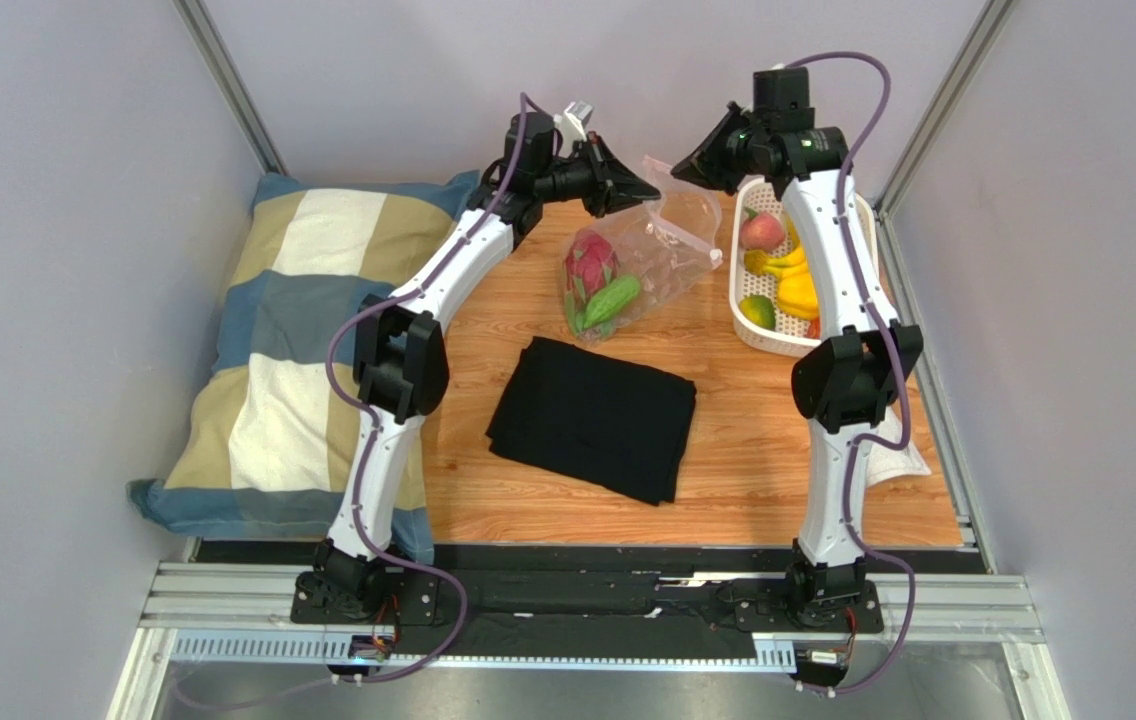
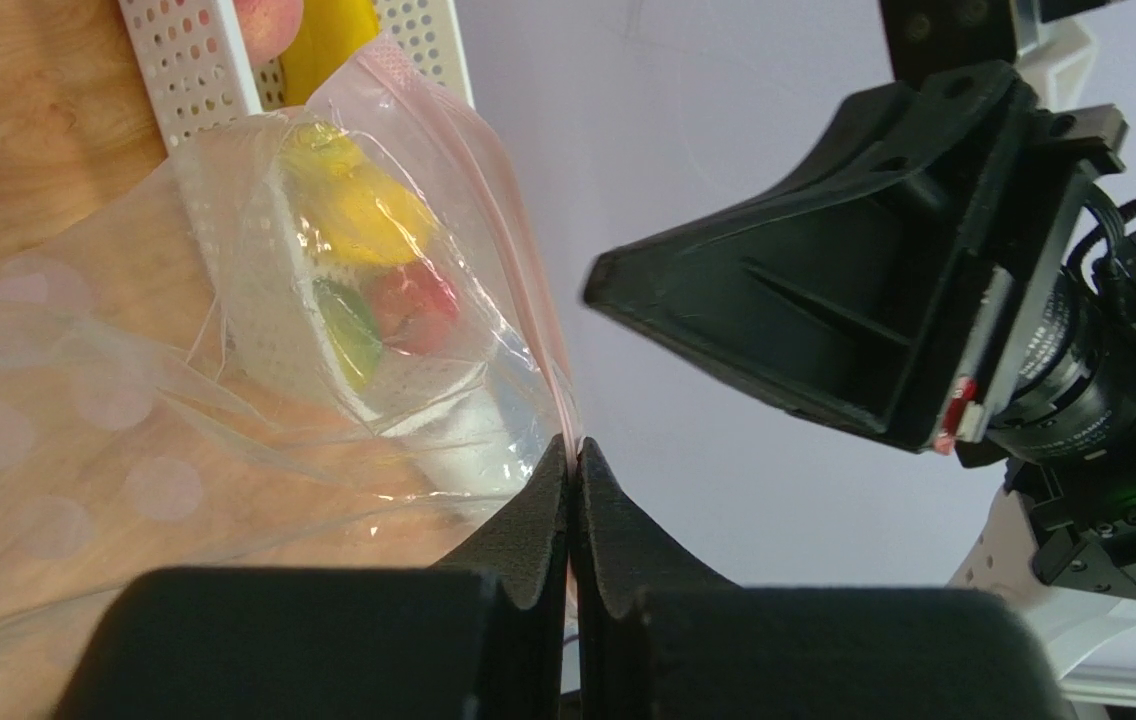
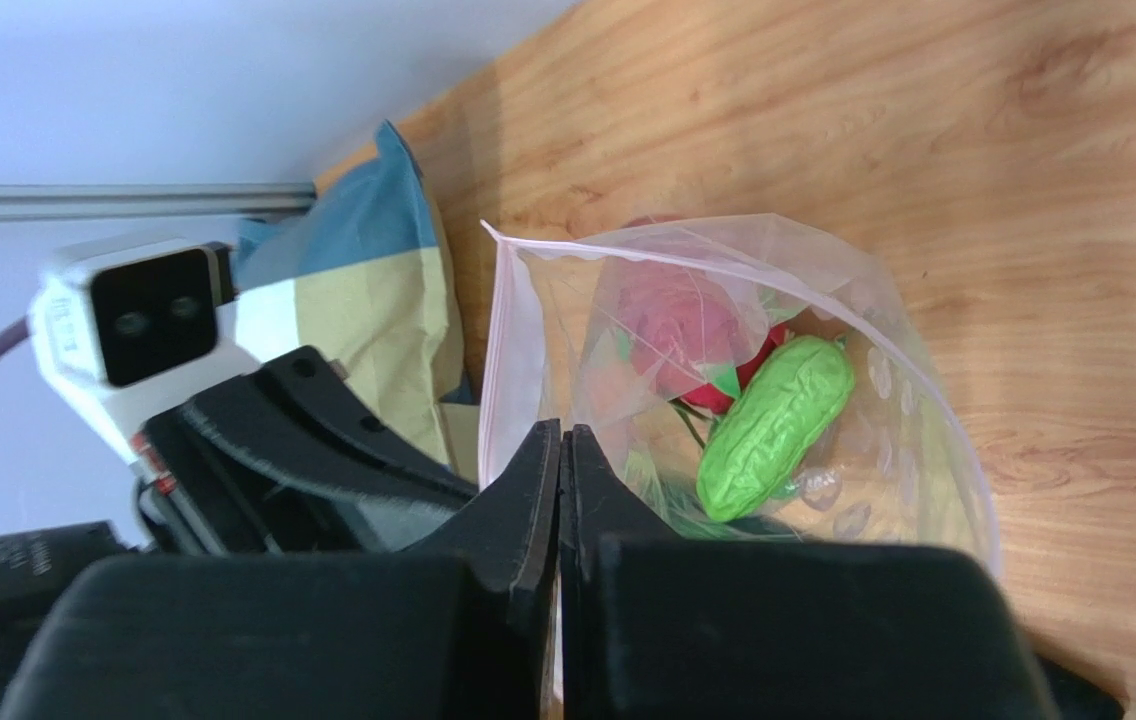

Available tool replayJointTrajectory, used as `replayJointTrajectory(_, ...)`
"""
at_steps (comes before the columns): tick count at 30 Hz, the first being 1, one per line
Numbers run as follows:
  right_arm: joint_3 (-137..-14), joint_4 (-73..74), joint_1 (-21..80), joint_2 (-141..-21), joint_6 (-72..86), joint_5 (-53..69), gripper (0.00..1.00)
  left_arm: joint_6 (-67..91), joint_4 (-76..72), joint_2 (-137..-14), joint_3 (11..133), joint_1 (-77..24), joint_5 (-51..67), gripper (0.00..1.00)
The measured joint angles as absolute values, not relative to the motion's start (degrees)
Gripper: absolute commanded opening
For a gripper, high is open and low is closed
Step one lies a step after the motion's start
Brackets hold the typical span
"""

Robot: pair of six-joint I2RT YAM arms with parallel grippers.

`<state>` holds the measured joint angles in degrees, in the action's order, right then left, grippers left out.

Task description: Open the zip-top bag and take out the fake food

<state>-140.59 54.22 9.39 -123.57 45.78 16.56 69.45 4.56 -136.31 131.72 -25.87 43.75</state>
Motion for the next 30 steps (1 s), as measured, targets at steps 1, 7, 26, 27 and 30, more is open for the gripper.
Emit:
replayJointTrajectory(1,-140.3,54.4,9.8,-124.0,46.0,16.4,0.0,68.9,5.0,-136.1,131.5,-26.0,43.8,0.0)
replayJointTrajectory(7,-139.6,57.8,11.8,-126.8,47.2,15.9,0.0,67.8,6.0,-135.6,131.4,-26.6,43.9,0.0)
replayJointTrajectory(26,-120.9,56.5,15.3,-126.1,49.5,16.3,0.22,71.0,4.7,-135.5,131.7,-27.0,43.0,0.0)
replayJointTrajectory(27,-117.7,55.6,15.4,-125.5,49.6,16.9,0.26,71.3,4.7,-135.6,131.9,-27.0,43.0,0.0)
replayJointTrajectory(30,-112.2,54.8,15.7,-125.3,50.2,18.2,0.42,72.1,4.5,-135.9,132.9,-27.1,43.0,0.0)
